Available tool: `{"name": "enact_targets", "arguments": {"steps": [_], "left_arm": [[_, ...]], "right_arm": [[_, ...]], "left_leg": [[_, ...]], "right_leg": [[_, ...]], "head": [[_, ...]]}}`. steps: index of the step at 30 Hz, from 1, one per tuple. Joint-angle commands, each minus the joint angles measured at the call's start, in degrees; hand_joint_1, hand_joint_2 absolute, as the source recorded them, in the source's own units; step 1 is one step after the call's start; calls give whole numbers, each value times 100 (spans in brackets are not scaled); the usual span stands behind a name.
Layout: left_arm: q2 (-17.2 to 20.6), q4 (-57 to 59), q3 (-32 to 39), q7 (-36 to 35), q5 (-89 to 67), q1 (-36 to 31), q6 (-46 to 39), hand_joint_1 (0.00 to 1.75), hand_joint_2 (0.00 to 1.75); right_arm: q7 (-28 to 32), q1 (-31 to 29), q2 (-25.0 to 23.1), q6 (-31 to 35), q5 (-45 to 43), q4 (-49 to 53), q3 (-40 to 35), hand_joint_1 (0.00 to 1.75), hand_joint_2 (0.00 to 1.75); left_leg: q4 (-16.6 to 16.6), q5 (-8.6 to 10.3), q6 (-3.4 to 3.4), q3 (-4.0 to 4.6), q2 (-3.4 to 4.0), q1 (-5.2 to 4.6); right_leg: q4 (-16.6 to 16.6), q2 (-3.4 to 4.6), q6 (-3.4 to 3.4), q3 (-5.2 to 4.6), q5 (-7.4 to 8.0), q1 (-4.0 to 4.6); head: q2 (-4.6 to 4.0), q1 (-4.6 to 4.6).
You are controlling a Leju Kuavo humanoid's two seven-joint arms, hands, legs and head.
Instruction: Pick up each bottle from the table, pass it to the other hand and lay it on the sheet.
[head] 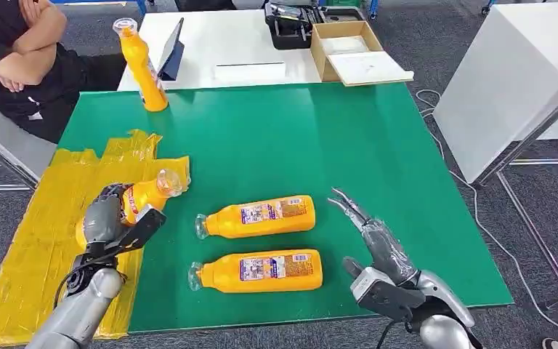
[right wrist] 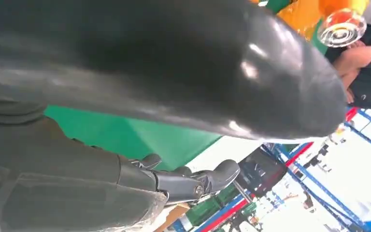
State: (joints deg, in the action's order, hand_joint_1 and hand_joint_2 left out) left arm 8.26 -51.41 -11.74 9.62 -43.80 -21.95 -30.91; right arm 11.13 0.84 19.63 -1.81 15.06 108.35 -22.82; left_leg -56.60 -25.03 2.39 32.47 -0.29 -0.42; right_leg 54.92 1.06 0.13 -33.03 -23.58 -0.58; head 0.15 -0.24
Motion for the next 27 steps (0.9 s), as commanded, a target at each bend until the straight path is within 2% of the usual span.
{"name": "enact_targets", "arguments": {"steps": [1, 4, 5, 6, 10, 11, 12, 13, 17, 20, 25, 27], "left_arm": [[-62, 916, -305, -123, -89, -218, 105, 175, 175], [-54, 951, -319, -161, -138, -119, 8, 175, 175], [-50, 909, -301, -173, -127, -71, 7, 175, 175], [-39, 853, -294, -170, -127, -13, -1, 175, 175], [-37, 730, -271, -243, -162, 57, 59, 175, 175], [-36, 712, -251, -282, -166, 77, 91, 42, 175], [-30, 704, -223, -340, -155, 93, 173, 0, 175], [8, 743, -235, -542, -248, 87, 304, 0, 0], [31, 492, -5, -427, 34, 241, 348, 0, 0], [43, -1, 159, -392, 186, 418, 357, 0, 0], [32, -903, 319, -406, 340, 752, 466, 0, 0], [32, -903, 319, -406, 340, 752, 466, 0, 0]], "right_arm": [[16, -67, 111, 38, -38, -41, -343, 0, 0], [-26, -76, -21, -7, 15, -11, -416, 0, 0], [-35, -95, -50, -33, 23, -29, -420, 0, 0], [-45, -132, -76, -66, 33, -46, -433, 0, 0], [-34, -190, -68, -131, 32, -99, -418, 0, 0], [-22, -221, -47, -167, 26, -133, -426, 0, 0], [0, -239, -25, -197, -2, -177, -426, 0, 0], [50, -261, -3, -242, -56, -231, -434, 0, 0], [119, -321, -18, -296, -99, -391, -465, 0, 0], [120, -331, -99, -313, -98, -391, -462, 0, 0], [106, -424, -135, -381, -98, -501, -517, 0, 0], [106, -424, -135, -381, -98, -501, -517, 0, 0]], "left_leg": [[8, 1, -14, -15, -1, -1], [9, 0, -11, -20, 1, 0], [14, -4, -30, -36, 3, 1], [11, -1, -12, -29, 9, 0], [12, -1, -12, -34, 10, 3], [15, -3, -19, -41, 16, 1], [15, -4, -23, -44, 18, 1], [12, -1, -11, -35, 15, 2], [9, -2, -10, -30, 11, 7], [13, -8, -26, -45, 20, 6], [7, -3, -13, -26, 16, 6], [6, -8, -26, -34, 22, 7]], "right_leg": [[-3, -8, -5, 13, -2, -1], [-5, -5, -4, 16, -1, 0], [-9, -13, -9, 32, -6, 0], [-5, 3, -4, 21, -1, -1], [-5, 3, -3, 30, 0, 1], [-6, 5, -5, 33, -1, -1], [-7, 5, -5, 37, -1, -1], [-4, 9, -2, 29, 1, 0], [-3, 5, -3, 28, 1, 4], [-8, 3, -5, 42, -4, 3], [0, 11, -3, 25, 1, 3], [-1, 9, -6, 32, -3, 4]], "head": [[0, 0], [0, 0], [0, 0], [0, 0], [0, 0], [0, 0], [0, 0], [0, 0], [0, -2], [0, 0], [0, 0], [0, 0]]}}
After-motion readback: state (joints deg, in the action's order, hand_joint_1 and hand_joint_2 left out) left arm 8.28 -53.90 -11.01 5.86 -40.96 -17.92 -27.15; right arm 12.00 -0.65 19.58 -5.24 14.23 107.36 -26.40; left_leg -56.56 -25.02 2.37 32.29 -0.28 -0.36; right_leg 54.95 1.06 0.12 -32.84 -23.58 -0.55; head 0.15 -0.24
